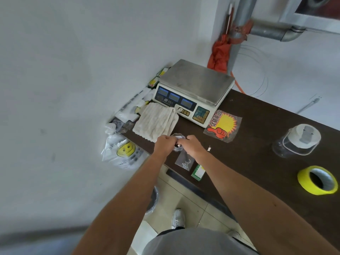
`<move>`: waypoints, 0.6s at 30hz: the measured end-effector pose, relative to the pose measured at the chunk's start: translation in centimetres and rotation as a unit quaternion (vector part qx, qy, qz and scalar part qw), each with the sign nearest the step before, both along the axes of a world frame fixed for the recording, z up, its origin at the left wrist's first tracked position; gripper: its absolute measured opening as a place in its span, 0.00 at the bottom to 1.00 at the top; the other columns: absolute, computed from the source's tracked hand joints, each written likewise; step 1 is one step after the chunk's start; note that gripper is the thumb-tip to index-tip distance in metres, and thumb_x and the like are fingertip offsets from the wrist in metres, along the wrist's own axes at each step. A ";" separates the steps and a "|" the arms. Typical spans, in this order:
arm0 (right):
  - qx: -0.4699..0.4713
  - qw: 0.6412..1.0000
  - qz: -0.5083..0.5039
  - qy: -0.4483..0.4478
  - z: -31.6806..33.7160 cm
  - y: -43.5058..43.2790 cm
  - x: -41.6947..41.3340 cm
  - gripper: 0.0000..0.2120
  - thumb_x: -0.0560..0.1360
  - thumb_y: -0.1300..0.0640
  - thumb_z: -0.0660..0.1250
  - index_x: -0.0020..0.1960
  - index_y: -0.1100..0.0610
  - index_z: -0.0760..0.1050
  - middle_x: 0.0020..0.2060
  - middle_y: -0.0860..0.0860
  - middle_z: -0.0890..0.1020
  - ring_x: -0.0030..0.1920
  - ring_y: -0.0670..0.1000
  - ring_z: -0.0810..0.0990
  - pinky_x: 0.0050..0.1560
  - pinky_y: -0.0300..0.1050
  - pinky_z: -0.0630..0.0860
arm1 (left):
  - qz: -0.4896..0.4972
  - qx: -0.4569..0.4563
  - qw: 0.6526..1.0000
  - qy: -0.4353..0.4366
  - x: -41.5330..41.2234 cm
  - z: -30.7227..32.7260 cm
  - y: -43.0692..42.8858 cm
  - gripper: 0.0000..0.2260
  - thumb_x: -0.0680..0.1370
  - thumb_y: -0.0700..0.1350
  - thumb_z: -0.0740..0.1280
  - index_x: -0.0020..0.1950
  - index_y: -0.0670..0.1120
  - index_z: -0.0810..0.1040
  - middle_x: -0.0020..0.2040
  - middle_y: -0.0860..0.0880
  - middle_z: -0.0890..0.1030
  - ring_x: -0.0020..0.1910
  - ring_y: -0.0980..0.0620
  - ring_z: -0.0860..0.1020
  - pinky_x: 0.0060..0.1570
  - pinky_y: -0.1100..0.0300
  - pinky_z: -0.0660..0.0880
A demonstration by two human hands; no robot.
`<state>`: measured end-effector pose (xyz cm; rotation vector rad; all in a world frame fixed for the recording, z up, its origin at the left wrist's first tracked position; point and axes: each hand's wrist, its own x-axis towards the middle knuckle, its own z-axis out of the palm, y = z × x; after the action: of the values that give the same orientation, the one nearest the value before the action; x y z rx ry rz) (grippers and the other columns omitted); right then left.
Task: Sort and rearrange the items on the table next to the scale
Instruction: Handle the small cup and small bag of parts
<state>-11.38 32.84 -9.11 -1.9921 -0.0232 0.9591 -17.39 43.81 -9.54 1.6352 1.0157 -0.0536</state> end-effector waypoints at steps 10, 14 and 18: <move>-0.042 0.986 -0.103 -0.125 2.1 -6.1 3.8 0.20 0.73 0.51 0.61 0.60 0.61 0.75 0.52 0.57 0.82 0.53 0.58 0.81 0.46 0.45 0.70 | -0.065 0.006 0.997 -0.029 5.0 2.0 -6.2 0.11 0.70 0.53 0.71 0.36 0.48 0.75 0.34 0.50 0.76 0.35 0.50 0.73 0.39 0.56 0.69; -0.061 0.979 -0.145 -0.129 3.7 -10.7 5.0 0.22 0.78 0.52 0.60 0.69 0.62 0.69 0.61 0.58 0.78 0.62 0.61 0.77 0.51 0.45 0.69 | -0.107 0.006 0.994 -0.019 7.7 2.1 -10.1 0.10 0.70 0.54 0.69 0.37 0.48 0.78 0.38 0.47 0.81 0.36 0.49 0.77 0.43 0.55 0.73; -0.076 0.969 -0.188 -0.138 4.1 -15.3 6.0 0.23 0.79 0.52 0.62 0.70 0.61 0.67 0.66 0.58 0.76 0.66 0.61 0.74 0.56 0.47 0.69 | -0.154 -0.005 0.988 -0.031 9.7 2.2 -14.2 0.19 0.68 0.59 0.66 0.45 0.45 0.83 0.42 0.46 0.81 0.43 0.47 0.78 0.48 0.52 0.75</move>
<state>-5.36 17.51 -4.98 -2.1561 0.2727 0.4475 -7.65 29.57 -7.36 1.7621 0.7076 -0.2115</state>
